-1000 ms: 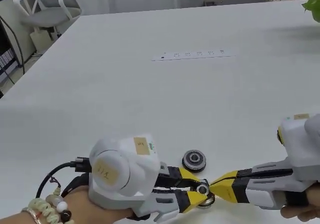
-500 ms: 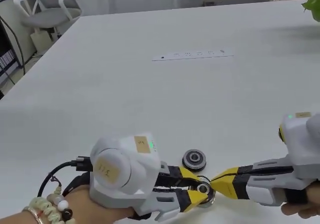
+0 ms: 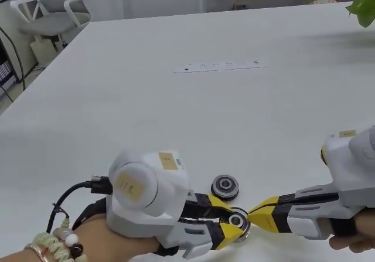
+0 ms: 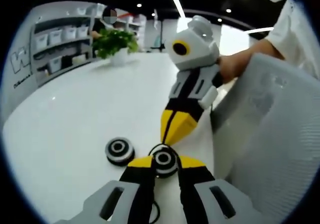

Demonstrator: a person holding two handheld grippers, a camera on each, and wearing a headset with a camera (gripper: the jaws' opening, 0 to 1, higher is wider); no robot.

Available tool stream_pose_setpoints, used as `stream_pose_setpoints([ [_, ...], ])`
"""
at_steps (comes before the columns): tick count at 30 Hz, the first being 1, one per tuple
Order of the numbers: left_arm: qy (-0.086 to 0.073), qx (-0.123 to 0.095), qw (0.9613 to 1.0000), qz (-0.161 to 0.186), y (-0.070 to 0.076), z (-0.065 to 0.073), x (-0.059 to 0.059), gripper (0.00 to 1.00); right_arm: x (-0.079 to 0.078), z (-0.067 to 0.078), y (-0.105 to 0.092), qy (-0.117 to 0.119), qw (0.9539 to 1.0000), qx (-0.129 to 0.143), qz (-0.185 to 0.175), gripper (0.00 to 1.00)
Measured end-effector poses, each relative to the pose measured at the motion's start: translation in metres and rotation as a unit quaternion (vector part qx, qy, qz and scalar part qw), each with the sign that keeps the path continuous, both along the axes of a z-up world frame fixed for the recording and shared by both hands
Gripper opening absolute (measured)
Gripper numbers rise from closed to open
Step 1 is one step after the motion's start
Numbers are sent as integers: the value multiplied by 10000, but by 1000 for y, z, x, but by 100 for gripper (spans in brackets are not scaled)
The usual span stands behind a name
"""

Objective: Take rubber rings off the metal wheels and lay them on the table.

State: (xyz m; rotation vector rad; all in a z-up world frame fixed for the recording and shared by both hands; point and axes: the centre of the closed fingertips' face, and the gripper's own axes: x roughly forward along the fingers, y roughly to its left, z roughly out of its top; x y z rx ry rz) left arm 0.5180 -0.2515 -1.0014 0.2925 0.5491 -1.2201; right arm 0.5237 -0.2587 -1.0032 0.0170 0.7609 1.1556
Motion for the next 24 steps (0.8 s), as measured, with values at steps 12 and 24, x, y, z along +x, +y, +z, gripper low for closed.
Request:
stream_pose_setpoints([
  [12,-596,110,9973,-405,6,43,-7,36,-1,8,0,-171,9998,7,63,0],
  [24,-995,-34,9944,-356,29,91,-7,59,5,21,-5,-328,9994,43,-57,0],
])
